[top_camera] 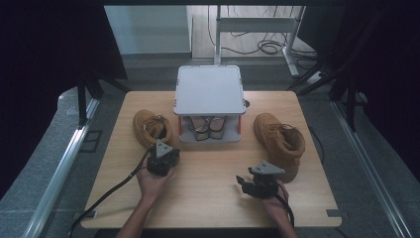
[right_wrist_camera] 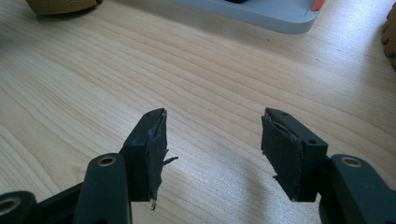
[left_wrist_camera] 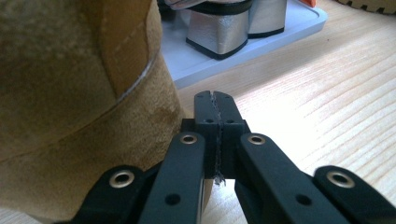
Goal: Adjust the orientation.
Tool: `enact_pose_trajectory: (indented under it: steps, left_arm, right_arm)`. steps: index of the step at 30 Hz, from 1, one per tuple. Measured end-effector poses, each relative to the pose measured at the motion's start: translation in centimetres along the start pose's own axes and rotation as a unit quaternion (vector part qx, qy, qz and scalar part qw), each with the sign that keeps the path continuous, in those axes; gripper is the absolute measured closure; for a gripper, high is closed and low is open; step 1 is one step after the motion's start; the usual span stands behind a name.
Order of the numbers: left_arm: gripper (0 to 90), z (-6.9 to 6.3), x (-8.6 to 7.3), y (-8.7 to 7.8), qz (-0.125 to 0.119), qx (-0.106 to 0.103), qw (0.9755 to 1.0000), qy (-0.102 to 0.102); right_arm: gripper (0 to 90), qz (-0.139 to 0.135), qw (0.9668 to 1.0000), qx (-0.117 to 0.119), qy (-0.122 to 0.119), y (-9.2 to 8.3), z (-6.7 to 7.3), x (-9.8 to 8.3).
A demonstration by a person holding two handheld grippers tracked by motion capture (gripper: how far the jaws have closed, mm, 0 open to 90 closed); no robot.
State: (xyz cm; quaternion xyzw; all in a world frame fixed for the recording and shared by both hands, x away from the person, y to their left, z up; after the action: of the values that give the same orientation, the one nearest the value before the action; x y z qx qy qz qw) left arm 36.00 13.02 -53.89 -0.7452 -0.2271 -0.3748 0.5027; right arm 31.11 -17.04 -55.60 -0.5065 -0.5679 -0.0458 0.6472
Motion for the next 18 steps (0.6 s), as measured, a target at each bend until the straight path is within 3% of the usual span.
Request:
enact_pose_trajectory:
  steps: [18]
  left_arm:
    - [89.8,1.3,-1.1,-2.2,0.009,-0.004,0.9999,-0.011]
  right_arm:
    - [41.1,0.002,1.0,-0.004,-0.007,0.0,0.1,0.0]
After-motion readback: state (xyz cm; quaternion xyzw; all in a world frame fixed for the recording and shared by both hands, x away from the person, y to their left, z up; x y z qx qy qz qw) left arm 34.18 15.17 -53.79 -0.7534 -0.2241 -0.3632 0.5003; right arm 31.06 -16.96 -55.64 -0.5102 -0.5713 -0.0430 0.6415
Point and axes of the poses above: each handheld gripper's, and its own axes: y roughly forward along the jaws, x roughly out of its top, z roughly to its left, the point moved 5 cm from there along y, roughly forward along the jaws, and after that the axes turned 15 degrees about -y, right-handed, at the moved point
